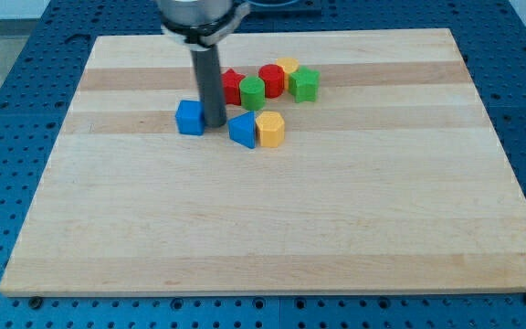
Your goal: Push the blue cube slightly down
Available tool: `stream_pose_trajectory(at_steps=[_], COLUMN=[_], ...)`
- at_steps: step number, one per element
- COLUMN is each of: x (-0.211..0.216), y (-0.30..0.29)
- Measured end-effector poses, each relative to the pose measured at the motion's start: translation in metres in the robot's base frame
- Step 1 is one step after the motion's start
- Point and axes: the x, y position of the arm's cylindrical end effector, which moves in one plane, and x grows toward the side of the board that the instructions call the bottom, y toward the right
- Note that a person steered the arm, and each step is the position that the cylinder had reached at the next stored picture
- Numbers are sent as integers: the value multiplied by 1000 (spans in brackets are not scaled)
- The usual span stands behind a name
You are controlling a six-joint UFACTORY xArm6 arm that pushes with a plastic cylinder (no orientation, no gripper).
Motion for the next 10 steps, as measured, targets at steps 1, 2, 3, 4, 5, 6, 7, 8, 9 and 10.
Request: stream_pose_trajectory(at_steps=[1, 2, 3, 4, 5, 6, 7, 8, 9, 10], x=[-14, -19, -5, -3, -64, -57, -14, 17, 27, -4], y=[-4, -36, -83, -95, -96, -122, -131, -131, -113, -99])
